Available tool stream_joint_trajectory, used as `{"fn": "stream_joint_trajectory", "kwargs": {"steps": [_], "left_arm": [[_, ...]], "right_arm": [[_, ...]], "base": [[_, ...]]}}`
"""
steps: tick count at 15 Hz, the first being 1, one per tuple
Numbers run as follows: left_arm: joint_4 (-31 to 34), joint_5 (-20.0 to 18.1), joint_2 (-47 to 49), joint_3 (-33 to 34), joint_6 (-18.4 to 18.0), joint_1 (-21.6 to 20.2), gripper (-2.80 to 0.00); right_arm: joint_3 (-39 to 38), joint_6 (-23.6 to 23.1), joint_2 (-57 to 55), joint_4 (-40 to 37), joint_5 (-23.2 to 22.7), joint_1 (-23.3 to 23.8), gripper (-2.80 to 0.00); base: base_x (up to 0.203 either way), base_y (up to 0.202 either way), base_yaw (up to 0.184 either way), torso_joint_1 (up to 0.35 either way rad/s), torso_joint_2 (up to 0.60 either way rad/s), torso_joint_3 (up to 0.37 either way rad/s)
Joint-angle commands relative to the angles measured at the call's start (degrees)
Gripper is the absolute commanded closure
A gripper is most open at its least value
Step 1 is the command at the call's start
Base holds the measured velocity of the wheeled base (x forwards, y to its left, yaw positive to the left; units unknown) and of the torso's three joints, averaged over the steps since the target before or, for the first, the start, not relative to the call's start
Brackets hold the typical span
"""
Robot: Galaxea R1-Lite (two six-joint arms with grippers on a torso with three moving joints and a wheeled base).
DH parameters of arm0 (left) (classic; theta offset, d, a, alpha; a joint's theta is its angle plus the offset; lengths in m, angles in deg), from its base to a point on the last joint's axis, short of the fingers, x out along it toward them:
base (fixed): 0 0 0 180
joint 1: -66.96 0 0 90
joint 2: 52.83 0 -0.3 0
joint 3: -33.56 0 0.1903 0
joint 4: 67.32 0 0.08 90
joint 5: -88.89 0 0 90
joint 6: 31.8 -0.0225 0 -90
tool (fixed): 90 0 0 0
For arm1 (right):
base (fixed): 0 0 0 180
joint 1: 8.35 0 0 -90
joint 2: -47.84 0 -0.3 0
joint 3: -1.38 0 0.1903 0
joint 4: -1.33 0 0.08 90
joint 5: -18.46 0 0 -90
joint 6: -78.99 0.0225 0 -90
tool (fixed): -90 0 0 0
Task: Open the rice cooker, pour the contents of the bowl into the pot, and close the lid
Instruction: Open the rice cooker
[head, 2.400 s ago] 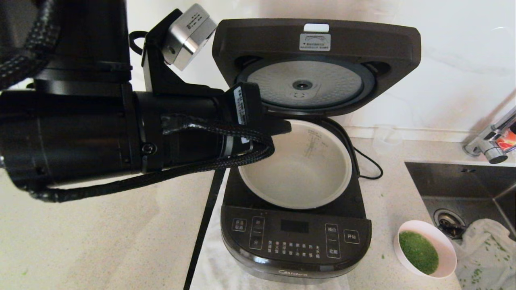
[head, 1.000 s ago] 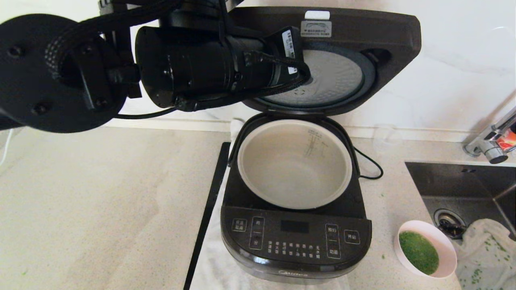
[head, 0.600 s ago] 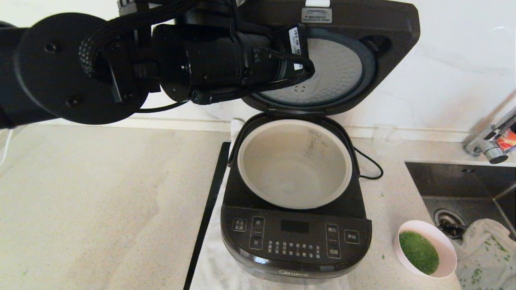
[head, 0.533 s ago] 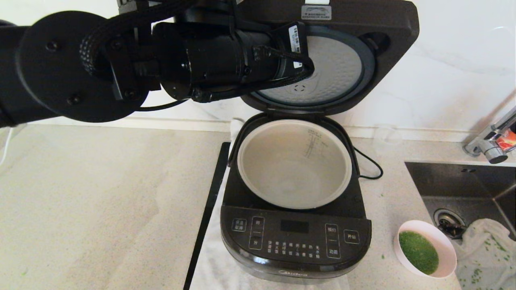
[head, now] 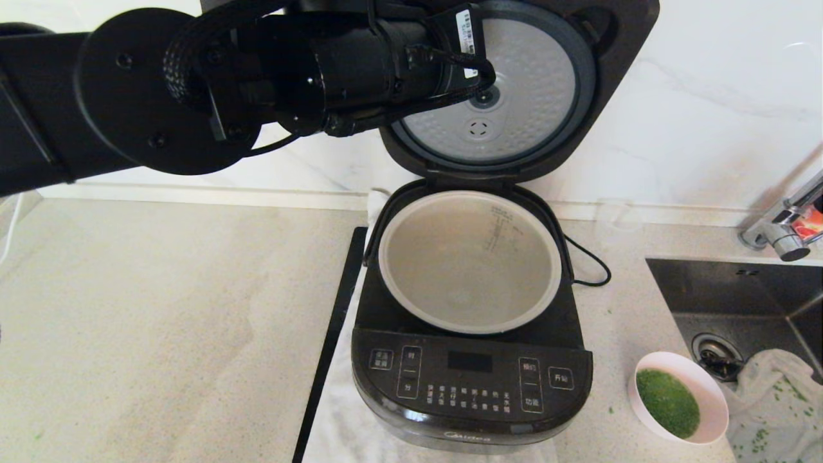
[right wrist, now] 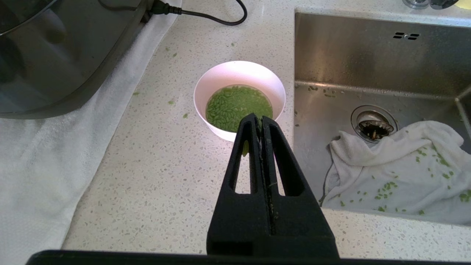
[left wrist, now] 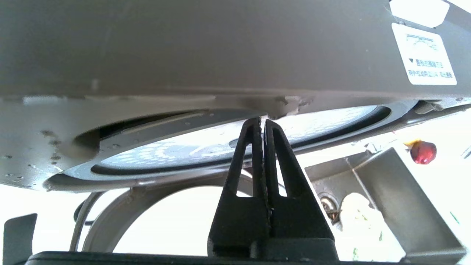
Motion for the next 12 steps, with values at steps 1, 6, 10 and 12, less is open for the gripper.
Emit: {"fn": "stream_joint_trajectory", "kwargs": {"steps": [1, 6, 10, 12], "left_arm": [[0.0, 0.0, 0.2, 0.0, 0.2, 0.0, 0.0], [0.8, 0.0, -7.2, 7.4, 1.2, 1.5, 0.0], [-0.1, 0.2, -17.9, 23.9, 1.0, 5.6, 0.0], [-0.2, 1.9, -24.7, 33.3, 0.7, 7.0, 0.0]], "right_arm": [[0.0, 0.0, 0.0, 0.0, 0.0, 0.0, 0.0], [0.0, 0.0, 0.0, 0.0, 0.0, 0.0, 0.0], [0.0, 0.0, 0.0, 0.0, 0.0, 0.0, 0.0], [0.0, 0.0, 0.0, 0.0, 0.0, 0.0, 0.0]], "base": [[0.0, 0.0, 0.0, 0.0, 0.0, 0.0], [0.0, 0.0, 0.0, 0.0, 0.0, 0.0], [0.0, 0.0, 0.0, 0.0, 0.0, 0.0], [0.0, 0.0, 0.0, 0.0, 0.0, 0.0]]}}
